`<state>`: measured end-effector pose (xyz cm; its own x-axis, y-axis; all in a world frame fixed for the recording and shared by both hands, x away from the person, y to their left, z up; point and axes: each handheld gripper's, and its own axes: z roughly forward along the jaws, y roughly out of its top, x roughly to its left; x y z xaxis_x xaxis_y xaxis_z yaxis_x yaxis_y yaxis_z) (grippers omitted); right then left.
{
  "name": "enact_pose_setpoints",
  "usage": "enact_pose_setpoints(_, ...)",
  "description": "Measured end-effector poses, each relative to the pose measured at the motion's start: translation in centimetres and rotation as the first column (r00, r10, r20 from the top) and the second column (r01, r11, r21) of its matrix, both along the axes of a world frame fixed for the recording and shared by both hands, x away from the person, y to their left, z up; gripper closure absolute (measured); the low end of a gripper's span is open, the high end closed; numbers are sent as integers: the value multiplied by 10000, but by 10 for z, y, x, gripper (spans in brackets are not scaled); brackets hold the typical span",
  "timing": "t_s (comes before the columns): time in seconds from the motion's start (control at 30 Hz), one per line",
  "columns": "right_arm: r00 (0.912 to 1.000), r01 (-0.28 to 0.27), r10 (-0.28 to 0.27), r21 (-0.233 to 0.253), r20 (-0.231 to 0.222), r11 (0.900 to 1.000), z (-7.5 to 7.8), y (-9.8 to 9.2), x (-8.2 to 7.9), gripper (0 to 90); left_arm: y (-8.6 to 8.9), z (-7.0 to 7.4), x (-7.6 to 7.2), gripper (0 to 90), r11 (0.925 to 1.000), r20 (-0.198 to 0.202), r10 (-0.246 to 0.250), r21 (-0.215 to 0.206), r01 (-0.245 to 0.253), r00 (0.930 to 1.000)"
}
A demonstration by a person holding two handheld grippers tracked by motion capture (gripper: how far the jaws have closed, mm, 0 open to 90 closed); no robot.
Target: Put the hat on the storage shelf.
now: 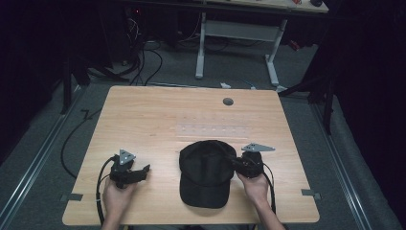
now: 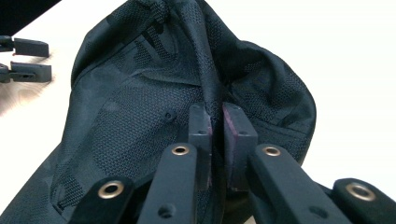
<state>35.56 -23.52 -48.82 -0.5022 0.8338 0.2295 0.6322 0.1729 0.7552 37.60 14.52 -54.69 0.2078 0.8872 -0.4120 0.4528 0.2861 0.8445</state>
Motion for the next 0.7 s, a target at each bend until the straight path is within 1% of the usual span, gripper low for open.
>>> enact_pose_setpoints(0.1,10000,-7,7,112,64,9999,1,0,-1,864,-1,-1,0,252,9999,27,-1,102,1,10000)
enact_pose_setpoints(0.23,9995,-112,101,381,293,9992,3,-1,-3,871,-1,-1,0,250,9999,24,-9,102,9,10000)
enact_pose_setpoints(0.27,9990,-208,190,454,393,9988,5,-2,-3,871,-1,-1,0,244,9999,19,-22,102,22,10000)
enact_pose_setpoints(0.4,9983,-293,269,454,518,9985,7,-4,-5,872,-2,-1,0,236,9999,5,-81,139,81,10000)
enact_pose_setpoints(0.47,9974,-362,327,531,649,9979,10,-6,-5,873,-3,-1,0,196,9997,-57,-158,163,159,9999)
enact_pose_setpoints(0.5,9975,-373,335,614,618,9974,11,-7,-6,873,-4,-1,0,174,9997,-73,-179,159,180,9998)
enact_pose_setpoints(0.53,9975,-373,335,614,618,9974,11,-7,-6,873,-5,-1,0,174,9996,-136,-190,197,193,9997)
enact_pose_setpoints(0.6,9965,-520,470,734,687,9959,13,-9,-6,874,-7,-1,0,150,9997,-135,-80,221,83,9999)
enact_pose_setpoints(0.67,9955,-610,552,740,774,9954,15,-10,-8,874,-9,0,0,150,9997,-283,-55,227,62,9996)
enact_pose_setpoints(0.7,9955,-610,552,740,774,9954,15,-10,-8,874,-9,0,0,150,9997,-283,-55,227,62,9996)
